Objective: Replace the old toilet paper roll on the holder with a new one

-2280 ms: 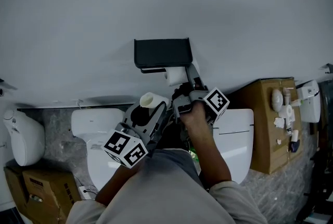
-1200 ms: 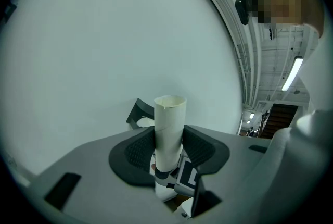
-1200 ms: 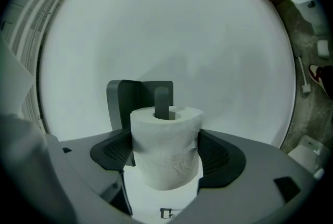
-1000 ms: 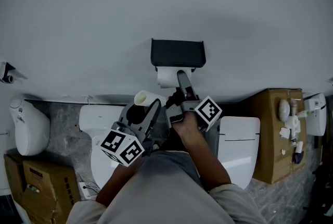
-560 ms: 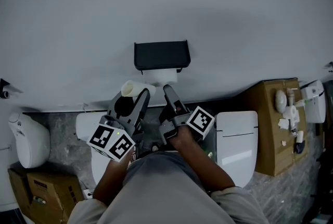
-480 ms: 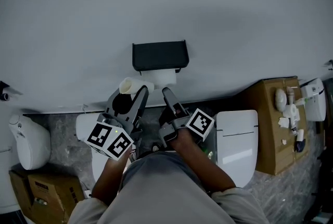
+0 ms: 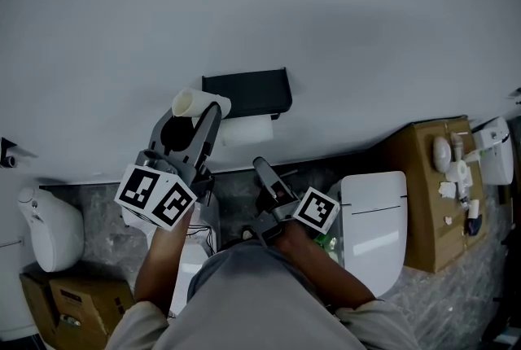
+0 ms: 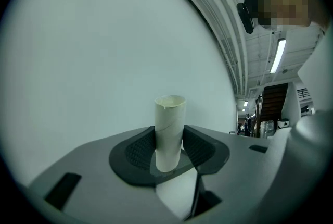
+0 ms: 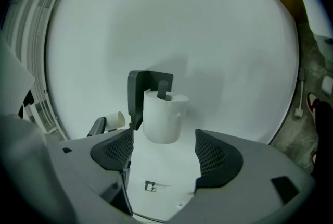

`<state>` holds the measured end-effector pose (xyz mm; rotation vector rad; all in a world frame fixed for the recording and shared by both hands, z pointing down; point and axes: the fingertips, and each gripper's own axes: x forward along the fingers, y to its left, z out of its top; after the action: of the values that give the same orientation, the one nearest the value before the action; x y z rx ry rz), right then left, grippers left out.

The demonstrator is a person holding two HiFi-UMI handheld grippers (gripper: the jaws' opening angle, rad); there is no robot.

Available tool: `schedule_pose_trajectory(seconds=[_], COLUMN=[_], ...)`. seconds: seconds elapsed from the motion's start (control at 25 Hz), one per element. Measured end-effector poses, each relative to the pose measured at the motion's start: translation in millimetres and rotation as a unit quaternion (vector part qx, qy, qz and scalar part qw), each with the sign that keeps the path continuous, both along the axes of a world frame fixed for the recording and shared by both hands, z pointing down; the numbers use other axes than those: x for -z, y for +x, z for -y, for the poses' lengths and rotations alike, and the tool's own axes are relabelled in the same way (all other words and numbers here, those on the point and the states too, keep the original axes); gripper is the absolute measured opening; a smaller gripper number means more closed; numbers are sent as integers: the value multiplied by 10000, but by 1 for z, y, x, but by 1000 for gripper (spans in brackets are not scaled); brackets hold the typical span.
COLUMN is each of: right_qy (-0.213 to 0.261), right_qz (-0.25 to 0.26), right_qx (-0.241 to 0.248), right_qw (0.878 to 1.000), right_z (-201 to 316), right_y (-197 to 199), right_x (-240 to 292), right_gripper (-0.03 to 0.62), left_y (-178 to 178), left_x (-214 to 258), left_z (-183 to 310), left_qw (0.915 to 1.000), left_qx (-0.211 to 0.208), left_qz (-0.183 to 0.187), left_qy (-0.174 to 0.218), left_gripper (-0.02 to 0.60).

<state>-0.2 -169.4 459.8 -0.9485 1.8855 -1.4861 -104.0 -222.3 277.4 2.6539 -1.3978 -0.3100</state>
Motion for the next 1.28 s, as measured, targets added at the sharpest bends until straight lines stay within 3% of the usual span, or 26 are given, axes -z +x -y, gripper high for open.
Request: schedule_pose_trajectory(seconds=[0.28,0.56,0.68,0.88,1.04,1.28], right_qy=[-99,-381,-642,-603,-565,-566], right_qz=[-108,-125,-166,-67,-74,11], right_qx=[43,-14,-89,-172,-159,-160], right_qw=[9999,9992,9978,9980,9982,9983], right_z=[-7,-10,-14,-13,-13,-11], right_y=[13,24,32,39,40,42], right_x=[-13,-28,-38,-40,-42,-43], right_gripper=[380,380,380,380,380,380], left_y=[21,52,62,79,87,86], left_x=[14,2,-5,-16,-28,-29], left_z=[28,50,52,53,55,57], left_qw=[9977,9882,9799,9567,9453,9471], left_qx=[-529,-1062,-1192,-1480,-1654,-1586], left_qz=[428,1077,1562,2476,2763,2739], left_qy=[-13,-258,-336,-388,-527,-540], left_gripper=[163,161,163,163,163,163])
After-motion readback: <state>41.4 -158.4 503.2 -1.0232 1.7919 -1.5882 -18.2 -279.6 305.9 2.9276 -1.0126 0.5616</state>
